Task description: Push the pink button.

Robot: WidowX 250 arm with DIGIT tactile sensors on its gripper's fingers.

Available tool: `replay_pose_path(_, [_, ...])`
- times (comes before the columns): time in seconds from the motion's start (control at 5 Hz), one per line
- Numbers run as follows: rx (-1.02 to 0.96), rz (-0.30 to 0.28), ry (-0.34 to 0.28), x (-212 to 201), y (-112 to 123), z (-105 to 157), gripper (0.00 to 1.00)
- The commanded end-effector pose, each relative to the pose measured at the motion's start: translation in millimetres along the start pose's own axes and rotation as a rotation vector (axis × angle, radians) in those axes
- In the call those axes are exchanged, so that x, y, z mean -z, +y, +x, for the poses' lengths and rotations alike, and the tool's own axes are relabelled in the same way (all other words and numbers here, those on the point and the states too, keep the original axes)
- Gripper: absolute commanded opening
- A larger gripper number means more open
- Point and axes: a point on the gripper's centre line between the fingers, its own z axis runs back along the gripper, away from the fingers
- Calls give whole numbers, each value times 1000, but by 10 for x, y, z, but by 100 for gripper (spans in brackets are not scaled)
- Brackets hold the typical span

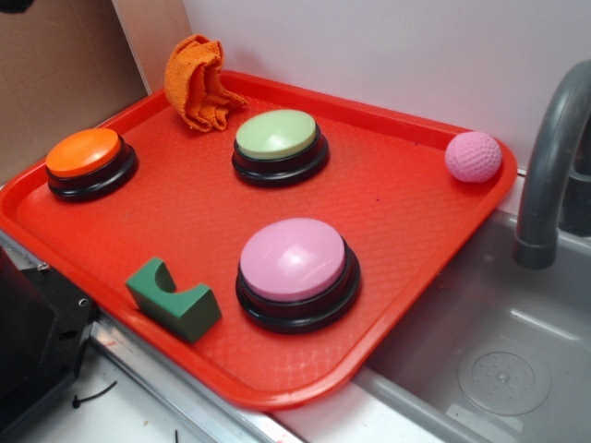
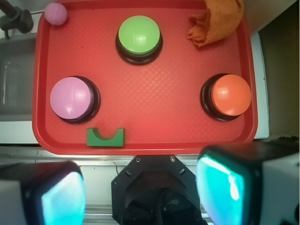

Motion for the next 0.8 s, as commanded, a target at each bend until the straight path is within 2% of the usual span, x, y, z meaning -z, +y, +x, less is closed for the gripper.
replay_pose_path(0.0, [0,0,0,0,0,0,100])
replay_pose_path(0.2, [252,12,-20,327,-337,455,100])
replay_pose_path(0.4, [516,141,-10,894,-899,645,100])
replay_pose_path(0.6, [755,30,-70,1235,-1120,498,100])
